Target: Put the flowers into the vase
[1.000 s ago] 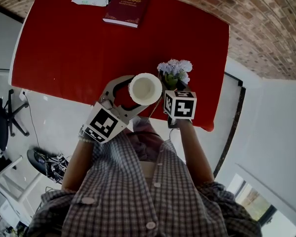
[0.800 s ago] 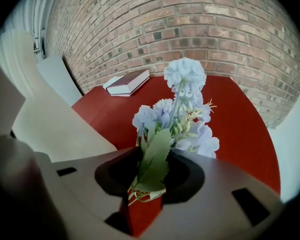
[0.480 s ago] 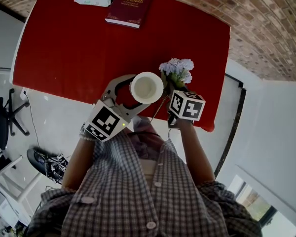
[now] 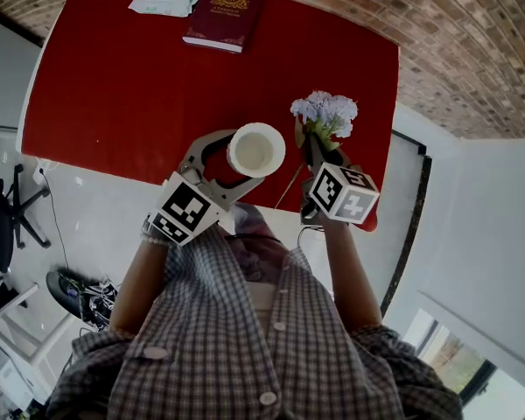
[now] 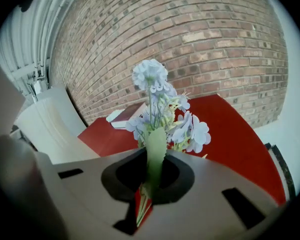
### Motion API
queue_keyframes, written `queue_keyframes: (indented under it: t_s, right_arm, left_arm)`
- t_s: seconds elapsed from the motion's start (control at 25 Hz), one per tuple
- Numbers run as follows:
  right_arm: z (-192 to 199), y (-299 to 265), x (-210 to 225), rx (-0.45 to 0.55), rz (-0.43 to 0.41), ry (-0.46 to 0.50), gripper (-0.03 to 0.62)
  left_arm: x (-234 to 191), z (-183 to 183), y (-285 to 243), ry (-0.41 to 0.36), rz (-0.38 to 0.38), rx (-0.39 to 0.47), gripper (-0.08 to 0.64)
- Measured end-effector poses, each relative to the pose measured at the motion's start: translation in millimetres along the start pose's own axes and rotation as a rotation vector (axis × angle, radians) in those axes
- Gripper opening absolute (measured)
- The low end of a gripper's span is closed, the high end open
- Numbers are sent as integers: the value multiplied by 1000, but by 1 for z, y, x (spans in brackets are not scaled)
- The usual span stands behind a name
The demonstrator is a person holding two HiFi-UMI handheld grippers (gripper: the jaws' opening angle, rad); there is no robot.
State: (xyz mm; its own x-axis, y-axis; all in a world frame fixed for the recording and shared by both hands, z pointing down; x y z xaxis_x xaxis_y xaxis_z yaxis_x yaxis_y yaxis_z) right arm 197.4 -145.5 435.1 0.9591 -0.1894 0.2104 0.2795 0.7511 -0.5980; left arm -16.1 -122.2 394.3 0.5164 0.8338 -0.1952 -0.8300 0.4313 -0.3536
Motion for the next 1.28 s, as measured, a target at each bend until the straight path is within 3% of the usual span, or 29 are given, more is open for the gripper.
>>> queue_keyframes:
  t_s: [0.6,1.04,1.28]
  right_arm:
    - [-124,87,-23,451,-38,70,17]
    - [-187,149,-44,678,-42,169,17]
    - [-218,180,-59,778,-94,208,17]
  left_arm:
    - [1,1,-2,10,-6,-4,344]
    - [1,2,-3,12,-11,1,342]
    - [0,3,-4,12,-12,0,342]
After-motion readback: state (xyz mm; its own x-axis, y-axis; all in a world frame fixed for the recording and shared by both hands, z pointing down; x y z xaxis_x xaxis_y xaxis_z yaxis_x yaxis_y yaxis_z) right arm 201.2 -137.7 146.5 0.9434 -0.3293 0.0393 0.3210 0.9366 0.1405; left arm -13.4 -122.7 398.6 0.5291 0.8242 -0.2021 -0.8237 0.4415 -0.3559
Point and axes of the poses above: the fingertips, and each gripper's own axes: y backward along the fingers, x to its right, z out of its underside, the point moved 8 cm from there along y, backward along the fingers, and after that the axes turned 8 degrees about y, right-handed, at the moved point
